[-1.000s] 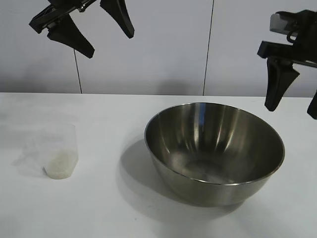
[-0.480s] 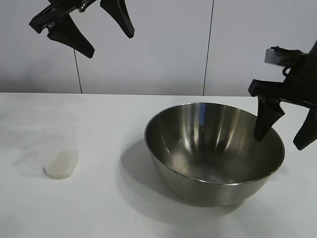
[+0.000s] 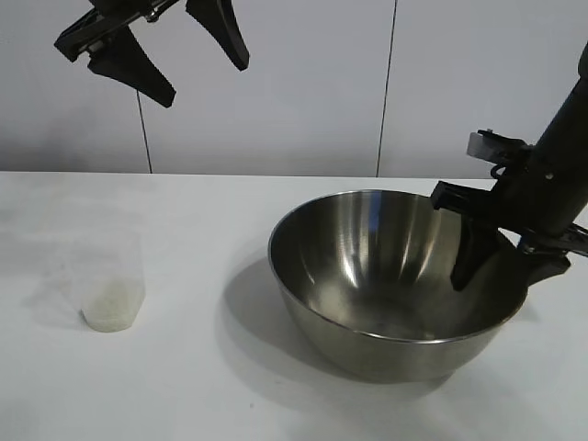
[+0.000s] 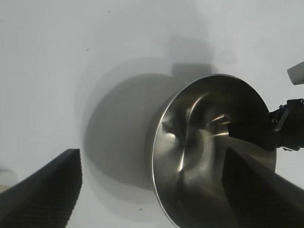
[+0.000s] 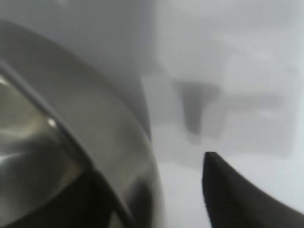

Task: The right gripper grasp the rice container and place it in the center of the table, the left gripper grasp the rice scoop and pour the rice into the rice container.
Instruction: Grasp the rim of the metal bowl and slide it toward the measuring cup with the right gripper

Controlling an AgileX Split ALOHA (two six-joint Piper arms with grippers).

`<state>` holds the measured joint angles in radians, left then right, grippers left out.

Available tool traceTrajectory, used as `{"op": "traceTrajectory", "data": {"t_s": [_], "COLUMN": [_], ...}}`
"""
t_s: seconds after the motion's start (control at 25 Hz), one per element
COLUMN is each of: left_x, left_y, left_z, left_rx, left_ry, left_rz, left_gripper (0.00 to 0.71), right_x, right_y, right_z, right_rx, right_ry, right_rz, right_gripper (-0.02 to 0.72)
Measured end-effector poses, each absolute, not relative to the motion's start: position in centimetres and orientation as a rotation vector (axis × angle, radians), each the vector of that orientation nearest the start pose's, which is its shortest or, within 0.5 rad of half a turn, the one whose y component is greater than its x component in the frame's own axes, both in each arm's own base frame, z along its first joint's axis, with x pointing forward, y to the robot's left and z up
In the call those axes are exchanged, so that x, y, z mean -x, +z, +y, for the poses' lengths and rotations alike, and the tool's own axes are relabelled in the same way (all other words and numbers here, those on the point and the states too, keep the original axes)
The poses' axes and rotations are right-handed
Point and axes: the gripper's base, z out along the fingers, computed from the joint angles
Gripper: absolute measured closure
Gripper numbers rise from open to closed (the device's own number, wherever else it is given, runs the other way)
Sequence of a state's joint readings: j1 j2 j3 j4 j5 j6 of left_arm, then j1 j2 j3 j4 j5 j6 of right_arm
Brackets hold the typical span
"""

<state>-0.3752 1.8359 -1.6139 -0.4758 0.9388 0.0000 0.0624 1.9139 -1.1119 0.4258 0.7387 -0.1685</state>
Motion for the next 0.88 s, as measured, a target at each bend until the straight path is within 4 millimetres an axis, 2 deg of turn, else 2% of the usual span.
{"op": "traceTrajectory", "data": {"t_s": [0.08, 0.2, 0.4, 0.48, 0.72, 0.88], "left_x": [-36.6, -36.6, -36.6, -36.6, -36.6, -36.6], "left_y": [30.2, 30.2, 30.2, 30.2, 30.2, 30.2], "left_z": [-18.1, -18.1, -18.1, -18.1, -18.1, -18.1], "left_rx": [-0.257, -0.250, -0.250, -0.250, -0.250, -0.257], "left_ry": [-0.725, -0.727, -0.727, -0.727, -0.727, -0.725], "left_rz": [2.639, 2.641, 2.641, 2.641, 2.641, 2.639], "left_gripper": [0.123, 0.123, 0.123, 0.123, 0.123, 0.123], "right_x": [-34.6, -34.5, -34.3, -34.2, -33.8, -33.6], "right_y": [14.1, 14.1, 14.2, 14.7, 17.9, 18.4], "right_z": [4.8, 4.9, 5.4, 5.7, 6.1, 6.7], "right_rx": [-0.071, -0.057, -0.001, 0.019, 0.038, 0.060], "right_ry": [0.454, 0.470, 0.571, 0.618, 0.684, 0.693], "right_rz": [2.985, 2.999, 3.001, 2.976, 2.885, 2.876], "right_gripper": [0.653, 0.682, 0.685, 0.685, 0.685, 0.685]}}
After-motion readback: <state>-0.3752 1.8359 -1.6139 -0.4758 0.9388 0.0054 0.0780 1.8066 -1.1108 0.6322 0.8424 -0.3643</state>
